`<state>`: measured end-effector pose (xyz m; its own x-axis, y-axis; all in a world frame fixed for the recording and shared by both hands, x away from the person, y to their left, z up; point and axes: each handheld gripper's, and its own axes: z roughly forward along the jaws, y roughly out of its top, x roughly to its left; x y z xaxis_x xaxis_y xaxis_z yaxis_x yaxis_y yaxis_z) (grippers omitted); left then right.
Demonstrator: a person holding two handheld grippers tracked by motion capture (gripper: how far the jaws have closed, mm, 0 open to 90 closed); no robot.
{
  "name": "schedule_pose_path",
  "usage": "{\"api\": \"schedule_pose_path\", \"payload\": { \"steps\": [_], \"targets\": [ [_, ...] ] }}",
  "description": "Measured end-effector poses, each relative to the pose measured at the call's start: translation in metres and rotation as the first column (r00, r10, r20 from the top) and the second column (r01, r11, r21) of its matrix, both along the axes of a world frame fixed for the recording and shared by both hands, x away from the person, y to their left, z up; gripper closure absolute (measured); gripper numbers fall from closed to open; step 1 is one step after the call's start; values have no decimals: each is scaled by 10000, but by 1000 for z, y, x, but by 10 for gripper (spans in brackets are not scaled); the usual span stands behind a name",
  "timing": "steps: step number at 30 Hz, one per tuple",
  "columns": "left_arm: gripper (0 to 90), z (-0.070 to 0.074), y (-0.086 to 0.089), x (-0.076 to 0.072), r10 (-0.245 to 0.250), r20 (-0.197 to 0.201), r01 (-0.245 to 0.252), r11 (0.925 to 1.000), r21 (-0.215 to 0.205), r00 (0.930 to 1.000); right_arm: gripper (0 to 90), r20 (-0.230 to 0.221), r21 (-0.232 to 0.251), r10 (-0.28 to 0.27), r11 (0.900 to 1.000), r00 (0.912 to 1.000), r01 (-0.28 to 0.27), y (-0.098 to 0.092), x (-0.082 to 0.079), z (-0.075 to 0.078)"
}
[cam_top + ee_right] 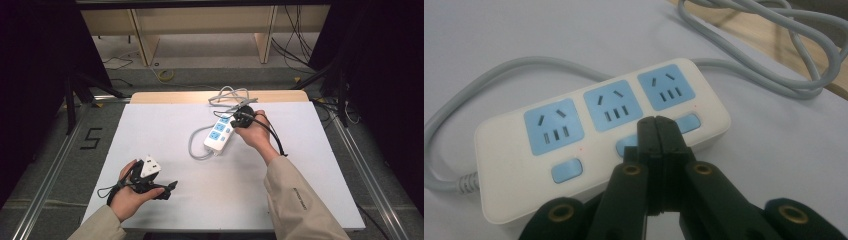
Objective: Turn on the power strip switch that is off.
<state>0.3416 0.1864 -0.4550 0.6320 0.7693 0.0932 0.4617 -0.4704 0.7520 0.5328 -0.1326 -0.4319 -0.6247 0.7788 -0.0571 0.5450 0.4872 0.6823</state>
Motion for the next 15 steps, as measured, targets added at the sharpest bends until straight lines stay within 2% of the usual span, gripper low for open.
{"api": "schedule_pose_path", "payload": {
  "steps": [15],
  "targets": [
    [68,0,-1,0,-48,5,48,10000,-13,10000,900,-367,-197,43,9998,9993,-50,9,8,0]
  ]
}}
